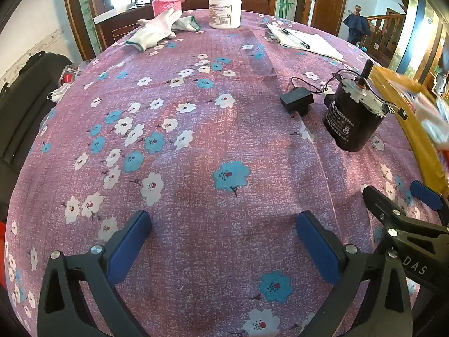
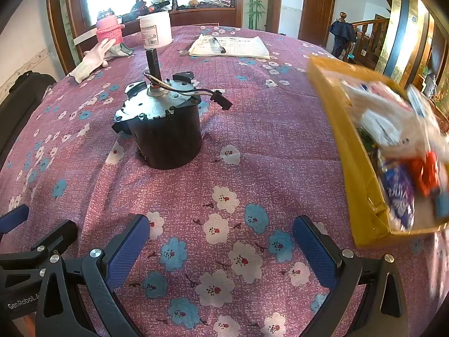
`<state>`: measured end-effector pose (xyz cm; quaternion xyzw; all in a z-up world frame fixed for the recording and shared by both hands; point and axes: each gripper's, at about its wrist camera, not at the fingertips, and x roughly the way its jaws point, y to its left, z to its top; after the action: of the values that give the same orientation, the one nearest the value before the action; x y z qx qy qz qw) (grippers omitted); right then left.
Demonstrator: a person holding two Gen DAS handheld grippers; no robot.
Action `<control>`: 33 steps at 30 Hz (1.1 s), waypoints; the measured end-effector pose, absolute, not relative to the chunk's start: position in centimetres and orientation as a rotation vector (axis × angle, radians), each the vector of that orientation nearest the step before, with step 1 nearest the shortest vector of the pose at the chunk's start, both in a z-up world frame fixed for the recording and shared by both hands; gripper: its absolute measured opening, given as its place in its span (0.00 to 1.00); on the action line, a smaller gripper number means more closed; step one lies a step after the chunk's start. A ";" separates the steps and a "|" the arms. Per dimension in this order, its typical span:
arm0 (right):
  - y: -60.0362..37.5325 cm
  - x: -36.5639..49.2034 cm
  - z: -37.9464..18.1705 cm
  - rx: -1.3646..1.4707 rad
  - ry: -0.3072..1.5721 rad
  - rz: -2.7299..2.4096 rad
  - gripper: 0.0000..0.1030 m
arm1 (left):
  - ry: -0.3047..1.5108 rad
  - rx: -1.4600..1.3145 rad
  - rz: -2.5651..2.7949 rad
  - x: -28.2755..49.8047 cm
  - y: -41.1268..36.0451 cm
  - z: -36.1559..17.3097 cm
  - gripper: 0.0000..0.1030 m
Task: Organize soft objects
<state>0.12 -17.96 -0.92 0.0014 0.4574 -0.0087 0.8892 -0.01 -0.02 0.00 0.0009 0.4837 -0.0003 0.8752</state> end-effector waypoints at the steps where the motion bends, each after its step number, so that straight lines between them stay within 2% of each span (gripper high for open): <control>1: -18.0 0.1 -0.9 0.003 0.950 -0.018 0.99 | 1.010 0.002 -0.001 0.0 0.0 0.0 1.00; 33: -18.2 0.5 -1.1 0.004 0.950 -0.018 0.99 | 1.010 0.001 0.000 0.2 -0.4 0.3 1.00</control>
<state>0.51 -18.25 -1.10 0.0017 0.4575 -0.0084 0.8892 0.20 -0.40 0.27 0.0005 0.4837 -0.0002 0.8753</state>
